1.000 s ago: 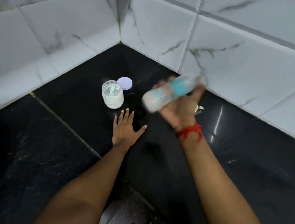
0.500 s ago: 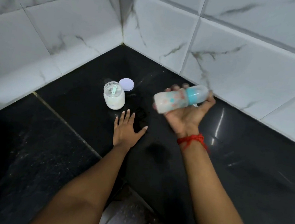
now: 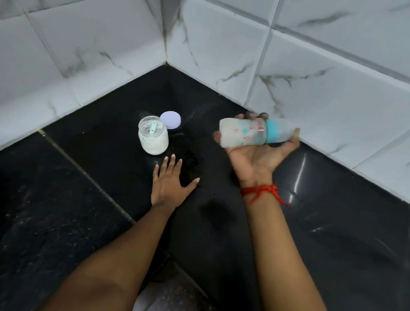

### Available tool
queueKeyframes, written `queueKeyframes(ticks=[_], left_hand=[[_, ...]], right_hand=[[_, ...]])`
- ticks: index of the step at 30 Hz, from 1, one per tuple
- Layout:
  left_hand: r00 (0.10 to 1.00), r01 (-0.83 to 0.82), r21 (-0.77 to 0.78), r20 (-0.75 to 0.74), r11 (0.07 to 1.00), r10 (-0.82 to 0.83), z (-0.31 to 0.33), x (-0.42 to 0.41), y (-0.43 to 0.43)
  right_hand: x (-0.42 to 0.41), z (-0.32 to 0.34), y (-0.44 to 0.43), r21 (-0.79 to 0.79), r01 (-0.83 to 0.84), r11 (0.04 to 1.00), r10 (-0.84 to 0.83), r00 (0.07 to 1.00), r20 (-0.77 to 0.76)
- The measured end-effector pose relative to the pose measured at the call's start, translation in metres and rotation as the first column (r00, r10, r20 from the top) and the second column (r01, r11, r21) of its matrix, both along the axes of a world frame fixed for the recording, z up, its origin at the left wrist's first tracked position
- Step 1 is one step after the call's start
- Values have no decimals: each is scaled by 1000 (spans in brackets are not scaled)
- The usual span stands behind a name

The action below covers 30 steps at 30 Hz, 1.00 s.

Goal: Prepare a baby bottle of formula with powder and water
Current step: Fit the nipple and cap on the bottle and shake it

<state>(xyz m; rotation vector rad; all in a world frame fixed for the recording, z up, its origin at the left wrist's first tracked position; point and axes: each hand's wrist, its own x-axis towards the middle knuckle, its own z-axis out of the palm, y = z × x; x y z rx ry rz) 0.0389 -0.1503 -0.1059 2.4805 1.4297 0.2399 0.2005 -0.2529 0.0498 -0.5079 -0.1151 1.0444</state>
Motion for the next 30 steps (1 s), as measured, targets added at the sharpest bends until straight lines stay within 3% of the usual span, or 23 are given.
queueKeyframes(ticks=[1,3,5,7,8,9,11,12,16,19,23,26,28,30], left_hand=[[1000,-5,6,5,1000,5,1,0,0],[1000,-1,17,7,1000,1,1,-1,1],[1000,0,19,8,1000,0,0,-3,1],[1000,-2,9,8,1000,2,1,0,0],[1000,-6,5,14,1000,6,2,1,-1],[1000,-6,6,16,1000,6,1,0,0],[1000,14,6,-7,1000,-14,3,-2,1],[999,26,4,-21,1000,-26,3,-4,2],[1000,12,-8,-10,1000,-12,5,-1,-1],[1000,17,2,-20,1000,-17,3,-2,1],[1000,20,-3,-19,1000,-20,5,-2,-1],[1000,2,9,-6,1000,-2,4,-1,0],[1000,0,5,-3,1000,0,4,-1,-1],[1000,0,-4,-7,1000,0,6,-1,-2]], right_hand=[[-7,18,2,61,-57,997,50,992,113],[-13,30,9,-92,-150,984,175,887,428],[-12,21,3,-92,-276,957,291,886,361],[1,16,-1,-3,-118,993,117,986,115],[3,24,-4,61,-115,991,108,988,110],[3,27,-3,33,-184,982,175,968,182],[-12,19,-1,-175,-285,942,335,823,459],[-20,13,-3,-228,-312,922,386,780,492],[-10,8,-14,-211,-342,916,396,856,331],[-7,-2,-18,-250,-387,887,460,776,432],[-12,-3,-18,-393,-196,898,425,613,665],[-5,-1,-5,-431,56,901,374,404,835],[3,-5,10,-436,229,870,382,243,892],[14,-10,26,-424,318,848,389,171,905]])
